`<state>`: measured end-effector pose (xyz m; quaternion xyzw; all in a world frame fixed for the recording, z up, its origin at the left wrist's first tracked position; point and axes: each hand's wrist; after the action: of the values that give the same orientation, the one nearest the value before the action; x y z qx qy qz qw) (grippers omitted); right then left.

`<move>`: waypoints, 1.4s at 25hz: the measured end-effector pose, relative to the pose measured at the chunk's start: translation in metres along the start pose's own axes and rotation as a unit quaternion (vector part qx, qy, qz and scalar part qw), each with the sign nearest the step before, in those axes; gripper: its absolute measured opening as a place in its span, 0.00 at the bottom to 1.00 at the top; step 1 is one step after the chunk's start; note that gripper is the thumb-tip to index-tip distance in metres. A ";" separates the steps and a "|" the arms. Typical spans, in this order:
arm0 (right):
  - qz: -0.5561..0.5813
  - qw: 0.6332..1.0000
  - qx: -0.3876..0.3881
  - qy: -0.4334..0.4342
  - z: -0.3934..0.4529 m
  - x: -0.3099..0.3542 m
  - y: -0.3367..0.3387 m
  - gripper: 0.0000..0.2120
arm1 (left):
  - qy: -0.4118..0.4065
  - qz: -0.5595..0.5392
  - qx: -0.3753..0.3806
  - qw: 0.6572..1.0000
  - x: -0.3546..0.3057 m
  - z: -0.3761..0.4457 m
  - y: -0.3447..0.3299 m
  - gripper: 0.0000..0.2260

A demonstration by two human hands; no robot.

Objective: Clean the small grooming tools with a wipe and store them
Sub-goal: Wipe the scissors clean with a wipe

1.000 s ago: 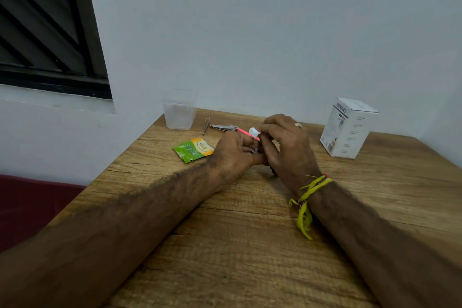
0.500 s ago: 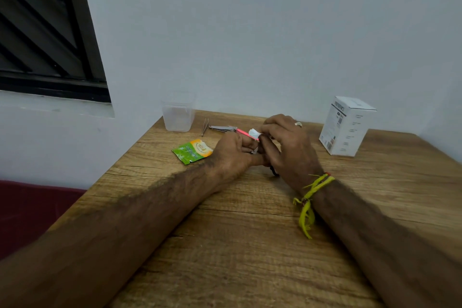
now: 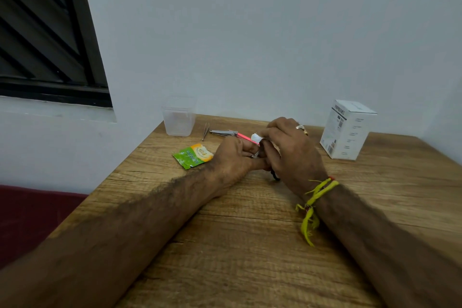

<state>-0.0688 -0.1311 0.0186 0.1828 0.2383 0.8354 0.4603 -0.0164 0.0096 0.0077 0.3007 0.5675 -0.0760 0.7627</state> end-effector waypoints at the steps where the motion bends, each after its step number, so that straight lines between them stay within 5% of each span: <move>1: -0.007 1.000 0.005 0.005 0.001 0.001 0.000 0.07 | 0.000 -0.005 -0.003 1.000 0.002 0.001 0.001 0.09; 17: -0.041 0.995 0.089 0.025 -0.004 -0.001 0.013 0.10 | -0.051 -0.021 0.007 0.998 0.003 0.002 -0.002 0.16; 35: -0.041 0.997 0.059 -0.007 0.003 0.000 0.007 0.10 | -0.059 -0.010 -0.005 0.998 0.004 -0.001 -0.001 0.17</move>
<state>-0.0720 -0.1335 0.0249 0.2053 0.2912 0.7994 0.4838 -0.0166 0.0105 0.0030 0.2858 0.5252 -0.0982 0.7955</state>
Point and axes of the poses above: each hand's wrist, its own z-axis towards the middle knuckle, its own y-axis out of the back of the hand, x = y × z, and after that the axes turned 14 degrees about z, right-handed
